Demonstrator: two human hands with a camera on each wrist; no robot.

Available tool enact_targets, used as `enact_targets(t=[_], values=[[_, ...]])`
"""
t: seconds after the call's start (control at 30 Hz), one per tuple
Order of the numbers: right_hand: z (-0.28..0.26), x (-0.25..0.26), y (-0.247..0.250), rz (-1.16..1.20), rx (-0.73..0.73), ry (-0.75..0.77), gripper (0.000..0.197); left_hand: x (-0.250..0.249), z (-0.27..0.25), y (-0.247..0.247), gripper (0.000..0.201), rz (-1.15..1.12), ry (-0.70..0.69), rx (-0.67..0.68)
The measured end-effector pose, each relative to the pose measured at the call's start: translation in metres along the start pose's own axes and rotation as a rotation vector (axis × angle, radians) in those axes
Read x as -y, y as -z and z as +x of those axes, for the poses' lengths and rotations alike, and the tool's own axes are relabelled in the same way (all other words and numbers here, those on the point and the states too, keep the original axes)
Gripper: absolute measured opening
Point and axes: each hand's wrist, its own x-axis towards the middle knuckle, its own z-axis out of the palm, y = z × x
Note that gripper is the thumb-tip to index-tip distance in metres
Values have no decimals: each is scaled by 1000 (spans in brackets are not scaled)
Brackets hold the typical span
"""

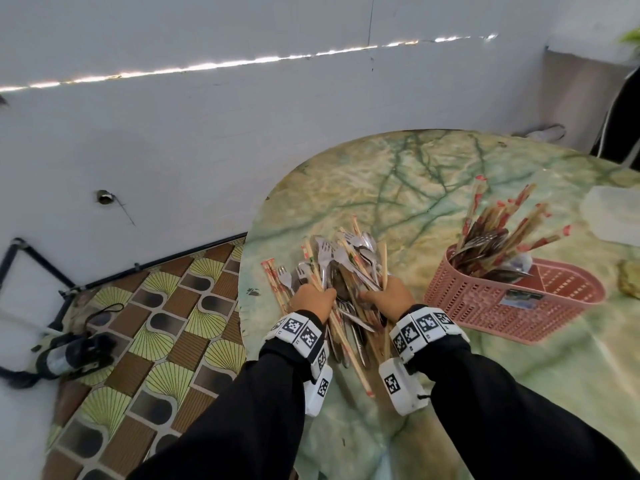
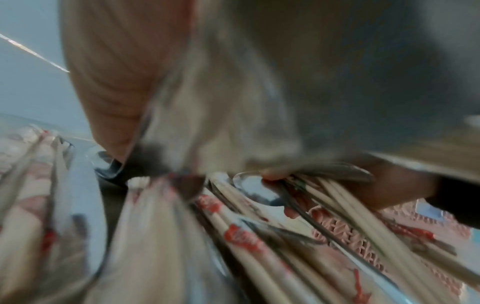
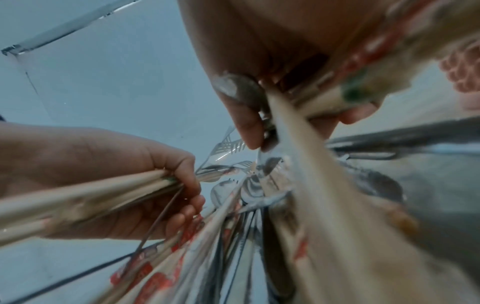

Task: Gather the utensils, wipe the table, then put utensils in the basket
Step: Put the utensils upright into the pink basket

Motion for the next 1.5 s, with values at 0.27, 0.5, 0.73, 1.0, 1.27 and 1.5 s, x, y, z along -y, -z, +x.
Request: enact_targets(t=[0.27, 0.5, 0.73, 1.0, 1.27, 1.5], values=[[0, -9, 10, 8, -75, 56, 31, -9, -6, -8, 16, -285, -26, 132], [-1, -5, 18, 16, -38, 48, 27, -17, -8, -6, 27, -346, -108, 174], [-2, -3, 21, 77, -51, 156, 26, -23, -16, -2, 33, -461, -164, 112], [-17, 9, 39, 143, -82, 197, 28, -31, -20, 6, 29, -411, -316, 75], [-22, 1, 54, 2, -189, 243, 9, -36, -24, 9, 18, -394, -358, 115], [-33, -12, 68, -108, -224, 196, 23, -37, -24, 5, 14, -327, -422, 177]])
